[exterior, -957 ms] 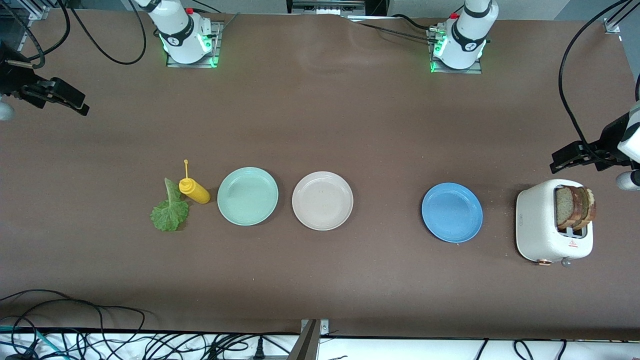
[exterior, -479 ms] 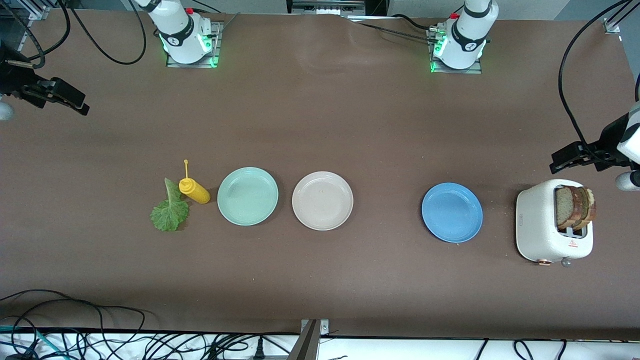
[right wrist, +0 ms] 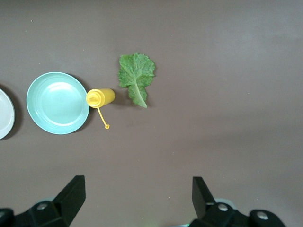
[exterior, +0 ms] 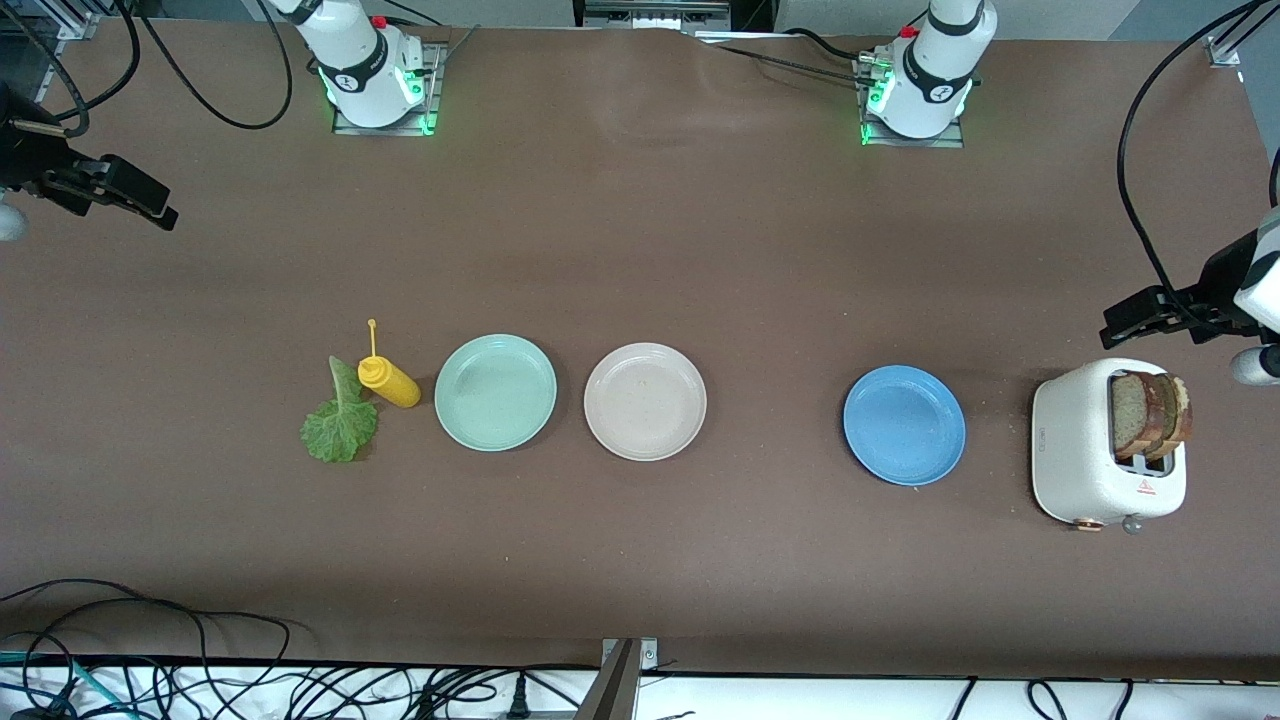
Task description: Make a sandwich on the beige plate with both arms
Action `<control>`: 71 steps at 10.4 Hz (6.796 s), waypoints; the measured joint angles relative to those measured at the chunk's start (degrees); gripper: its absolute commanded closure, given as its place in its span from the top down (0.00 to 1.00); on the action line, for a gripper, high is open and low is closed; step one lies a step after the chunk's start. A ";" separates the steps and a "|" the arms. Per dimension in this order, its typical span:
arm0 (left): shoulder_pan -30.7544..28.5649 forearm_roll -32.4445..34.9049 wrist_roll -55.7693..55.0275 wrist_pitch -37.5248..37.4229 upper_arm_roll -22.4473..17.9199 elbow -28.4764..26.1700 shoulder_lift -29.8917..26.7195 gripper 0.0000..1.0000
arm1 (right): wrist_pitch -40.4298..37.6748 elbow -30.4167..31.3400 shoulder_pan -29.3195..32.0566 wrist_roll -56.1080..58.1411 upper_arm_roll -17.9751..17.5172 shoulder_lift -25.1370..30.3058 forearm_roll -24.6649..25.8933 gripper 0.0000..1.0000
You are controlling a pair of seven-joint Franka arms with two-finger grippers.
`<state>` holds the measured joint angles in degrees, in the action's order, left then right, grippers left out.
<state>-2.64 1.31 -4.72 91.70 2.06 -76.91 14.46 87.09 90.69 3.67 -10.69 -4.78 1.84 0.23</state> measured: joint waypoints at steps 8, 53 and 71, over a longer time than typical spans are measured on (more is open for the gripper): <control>-8.67 0.22 13.75 1.84 -0.82 -0.16 7.11 1.00 | -0.07 0.00 -0.02 0.00 0.52 0.00 -0.01 1.00; -8.99 9.93 16.26 7.52 0.26 0.28 20.58 0.00 | -1.65 0.00 -0.03 -0.12 1.67 0.00 -0.55 1.00; 2.34 -12.75 -23.35 1.29 12.27 3.46 15.61 0.00 | -1.64 -0.05 -0.12 -0.12 1.52 0.01 -0.65 1.00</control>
<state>-0.30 -11.44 -28.06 92.98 14.33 -73.45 30.07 85.45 90.64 3.55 -10.81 -3.26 1.85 -0.43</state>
